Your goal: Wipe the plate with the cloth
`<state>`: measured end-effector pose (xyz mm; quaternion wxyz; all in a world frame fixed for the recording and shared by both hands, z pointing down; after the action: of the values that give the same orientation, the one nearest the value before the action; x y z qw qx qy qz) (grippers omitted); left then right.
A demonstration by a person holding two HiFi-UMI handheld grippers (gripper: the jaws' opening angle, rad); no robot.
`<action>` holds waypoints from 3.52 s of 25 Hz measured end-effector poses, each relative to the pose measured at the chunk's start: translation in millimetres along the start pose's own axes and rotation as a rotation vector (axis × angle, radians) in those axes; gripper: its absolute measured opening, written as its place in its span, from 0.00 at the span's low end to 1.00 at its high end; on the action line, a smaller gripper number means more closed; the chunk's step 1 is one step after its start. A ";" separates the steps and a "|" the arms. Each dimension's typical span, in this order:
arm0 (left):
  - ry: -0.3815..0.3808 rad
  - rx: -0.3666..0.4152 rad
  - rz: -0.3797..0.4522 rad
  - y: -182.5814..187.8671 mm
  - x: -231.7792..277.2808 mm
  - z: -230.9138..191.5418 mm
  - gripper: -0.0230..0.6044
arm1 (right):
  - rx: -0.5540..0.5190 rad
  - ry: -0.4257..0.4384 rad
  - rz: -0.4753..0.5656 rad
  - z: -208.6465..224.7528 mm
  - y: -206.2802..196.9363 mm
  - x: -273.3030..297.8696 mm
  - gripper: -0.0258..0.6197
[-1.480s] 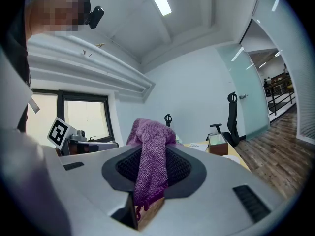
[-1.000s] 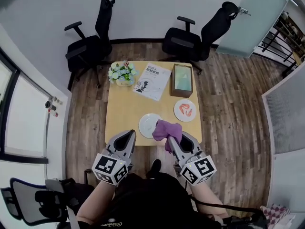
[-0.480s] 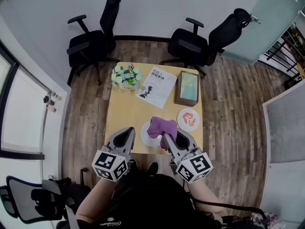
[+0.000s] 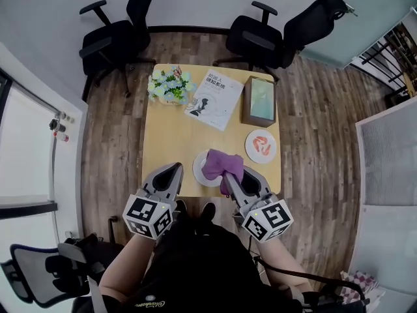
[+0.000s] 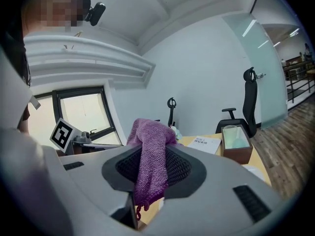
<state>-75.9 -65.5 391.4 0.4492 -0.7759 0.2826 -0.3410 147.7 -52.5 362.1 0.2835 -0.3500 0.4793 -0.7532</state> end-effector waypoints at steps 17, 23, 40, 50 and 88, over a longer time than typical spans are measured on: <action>0.033 -0.070 -0.152 -66.8 21.4 -21.4 0.03 | -0.085 -0.082 -0.411 51.8 -109.3 77.6 0.19; 0.063 -0.085 -0.154 -73.7 14.3 -30.3 0.03 | -0.298 -0.104 -0.631 65.6 -130.7 130.4 0.19; 0.088 -0.110 -0.158 -86.0 5.1 -43.3 0.03 | -0.457 -0.007 -0.792 33.9 -168.7 128.0 0.19; 0.068 -0.110 -0.158 -87.2 10.6 -42.0 0.03 | -0.510 0.068 -0.866 12.3 -191.0 96.7 0.19; 0.016 -0.078 -0.203 -90.7 30.7 -27.4 0.03 | -0.448 0.003 -0.882 49.3 -192.4 71.1 0.19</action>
<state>-66.7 -62.6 490.5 0.3794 -0.8149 0.2191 -0.3796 127.2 -59.5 571.9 -0.1452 -0.5707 0.4360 -0.6806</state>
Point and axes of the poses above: the fingertips, and each gripper's own axes: x forward along the fingers, z to its right, y out of its top, the point moved 8 cm from there along -x, backward along the fingers, and after that the axes turned 1 degree about z, right-handed, at the moved point
